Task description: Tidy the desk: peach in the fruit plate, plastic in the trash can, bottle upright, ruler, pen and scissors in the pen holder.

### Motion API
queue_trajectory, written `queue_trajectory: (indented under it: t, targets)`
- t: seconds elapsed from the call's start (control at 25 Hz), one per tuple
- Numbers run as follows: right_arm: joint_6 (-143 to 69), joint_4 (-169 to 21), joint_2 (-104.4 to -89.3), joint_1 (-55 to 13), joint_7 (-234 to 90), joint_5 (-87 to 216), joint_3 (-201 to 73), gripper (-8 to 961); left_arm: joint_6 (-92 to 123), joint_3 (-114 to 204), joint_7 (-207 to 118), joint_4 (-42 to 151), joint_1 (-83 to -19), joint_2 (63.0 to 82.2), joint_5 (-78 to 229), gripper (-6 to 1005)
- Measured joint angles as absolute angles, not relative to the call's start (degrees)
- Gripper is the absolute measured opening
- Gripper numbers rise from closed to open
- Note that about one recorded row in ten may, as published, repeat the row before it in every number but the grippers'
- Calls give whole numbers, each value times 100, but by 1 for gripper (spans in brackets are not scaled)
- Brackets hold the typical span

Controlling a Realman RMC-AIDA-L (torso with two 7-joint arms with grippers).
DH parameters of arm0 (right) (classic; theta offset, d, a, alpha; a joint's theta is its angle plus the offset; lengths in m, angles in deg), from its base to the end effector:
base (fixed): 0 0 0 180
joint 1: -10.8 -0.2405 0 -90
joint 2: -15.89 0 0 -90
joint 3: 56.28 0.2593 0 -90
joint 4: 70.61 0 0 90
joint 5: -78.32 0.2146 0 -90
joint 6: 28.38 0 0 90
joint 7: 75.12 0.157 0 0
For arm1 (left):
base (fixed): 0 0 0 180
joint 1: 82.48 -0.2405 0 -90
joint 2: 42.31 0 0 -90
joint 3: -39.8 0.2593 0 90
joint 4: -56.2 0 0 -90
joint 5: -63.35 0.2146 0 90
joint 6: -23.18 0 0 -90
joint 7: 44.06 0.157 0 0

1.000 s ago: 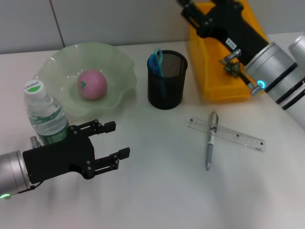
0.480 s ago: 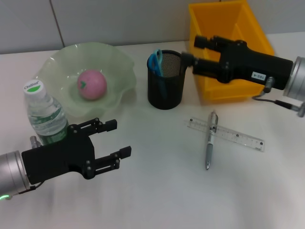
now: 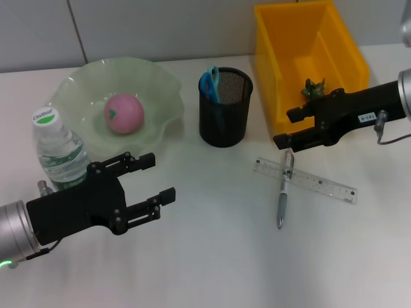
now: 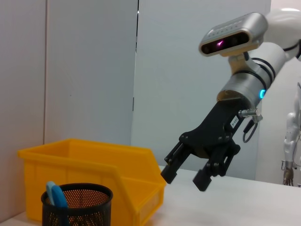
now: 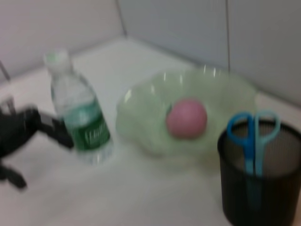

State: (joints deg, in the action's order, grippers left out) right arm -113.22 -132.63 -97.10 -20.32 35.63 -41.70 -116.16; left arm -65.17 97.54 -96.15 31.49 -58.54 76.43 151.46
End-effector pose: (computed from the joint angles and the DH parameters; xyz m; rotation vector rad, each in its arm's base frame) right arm 0.2229 0.3810 0.0389 -2.7503 0.6768 0.1816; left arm -0.2629 0.2974 -0.0501 -2.6390 -0.2960 -0.9521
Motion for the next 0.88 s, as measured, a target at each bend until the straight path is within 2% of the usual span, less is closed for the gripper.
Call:
queue_trajectory:
  t: [0.2, 0.44, 0.88]
  targets:
    - [-11598, -13178, -9680, -2458, 3680, -4944, -11534, 735, -6530, 9810, -9658, 3151, -5835, 7624, 15163, 713]
    - [-11567, -12891, -9758, -2852, 3710, -5571, -11568, 736, -6542, 9927, -9799, 3112, -5854, 7590, 15209, 713]
    - [-11117, -12346, -10125, -3386, 3546, -6522, -11807, 729, -6469, 9945, -9854, 3098, -5810, 7588, 15540, 713]
